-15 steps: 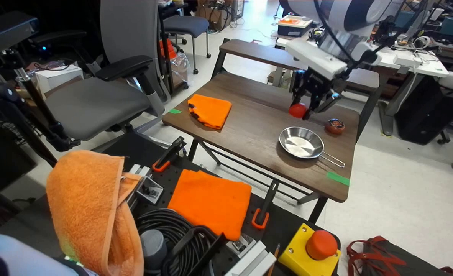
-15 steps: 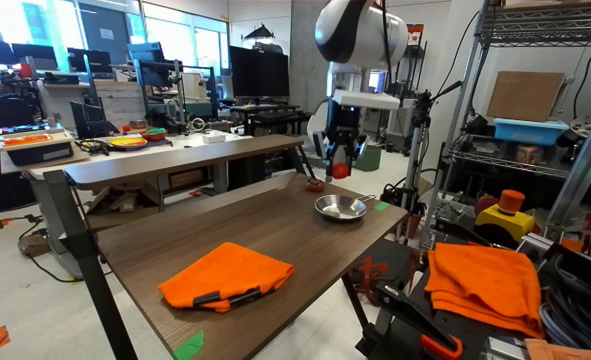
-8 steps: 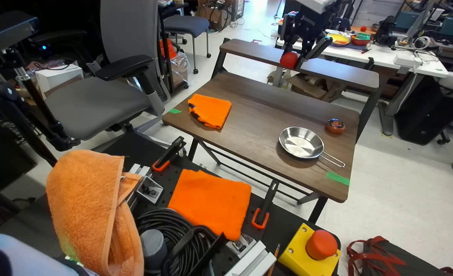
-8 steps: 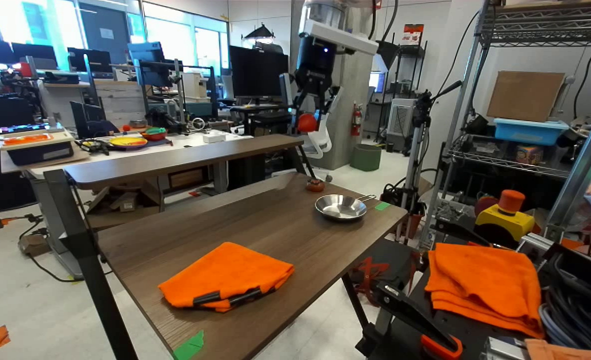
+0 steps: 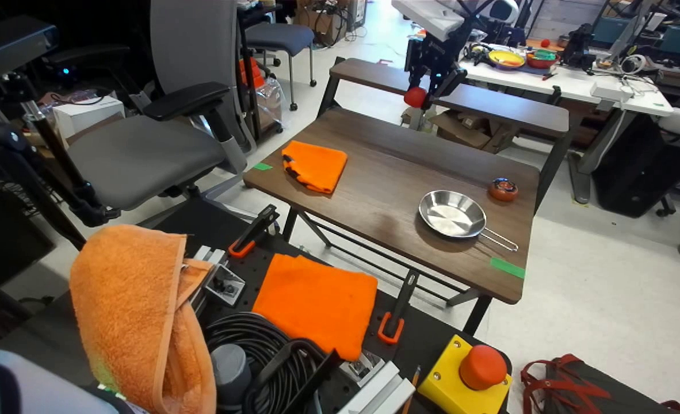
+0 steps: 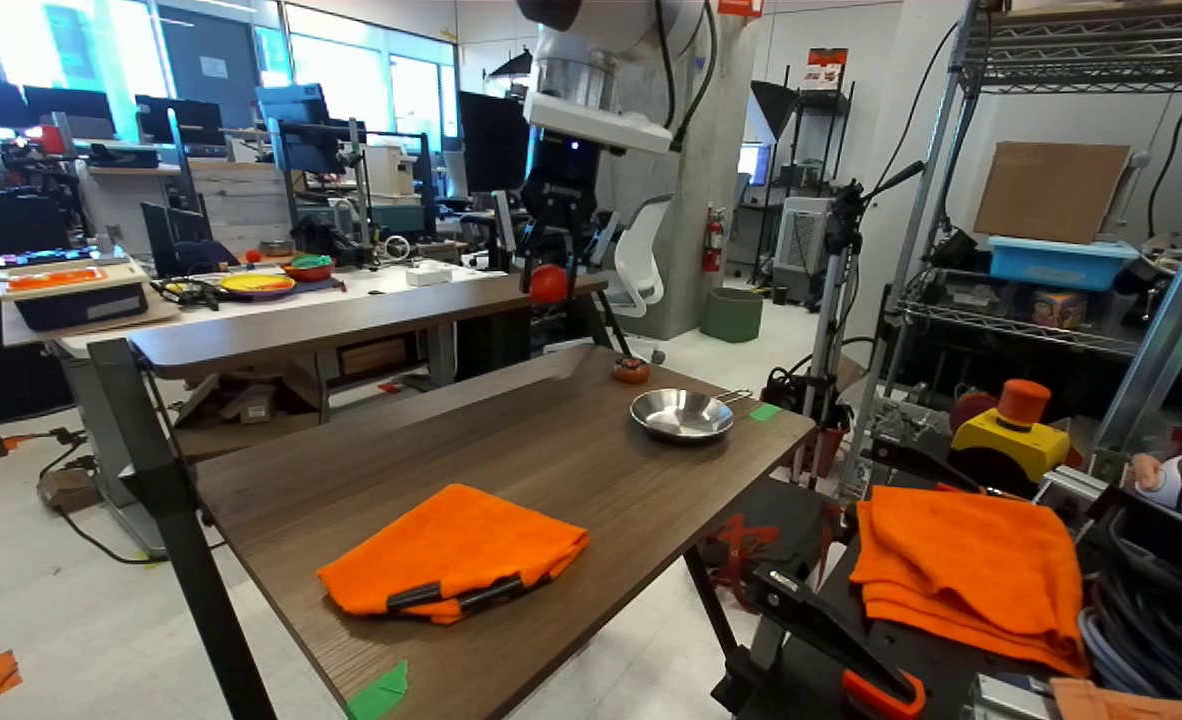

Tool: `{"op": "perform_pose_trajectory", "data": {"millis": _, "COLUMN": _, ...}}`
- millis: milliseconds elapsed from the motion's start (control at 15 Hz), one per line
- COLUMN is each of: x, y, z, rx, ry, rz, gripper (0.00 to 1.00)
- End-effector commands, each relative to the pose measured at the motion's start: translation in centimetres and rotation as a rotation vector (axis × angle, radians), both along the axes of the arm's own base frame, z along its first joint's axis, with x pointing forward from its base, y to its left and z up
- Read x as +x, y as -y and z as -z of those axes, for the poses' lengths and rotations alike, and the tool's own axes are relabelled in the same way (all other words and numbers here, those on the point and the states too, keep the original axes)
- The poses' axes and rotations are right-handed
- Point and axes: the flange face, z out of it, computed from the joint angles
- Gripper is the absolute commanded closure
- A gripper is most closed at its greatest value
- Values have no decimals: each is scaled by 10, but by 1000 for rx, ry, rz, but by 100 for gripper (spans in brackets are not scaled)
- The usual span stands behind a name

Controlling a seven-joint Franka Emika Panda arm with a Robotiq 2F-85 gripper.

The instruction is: Remove the red object from the pan

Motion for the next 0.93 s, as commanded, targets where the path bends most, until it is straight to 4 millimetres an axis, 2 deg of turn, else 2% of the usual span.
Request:
{"op": "perform_pose_trajectory", "data": {"millis": 0, "x": 27, "y": -17, "z": 38, "rx": -17, "ry": -41, "rz": 21, "gripper": 76}}
{"op": "perform_pose_trajectory", "data": {"millis": 400, "x": 49, "y": -24, "z": 96, "rx": -56, "ry": -100, "rz": 57, "gripper": 76}}
{"op": "perform_pose_trajectory", "data": {"millis": 867, "x": 64, "y": -14, "z": 146, "rx": -133, "ry": -131, "rz": 72, "gripper": 76}}
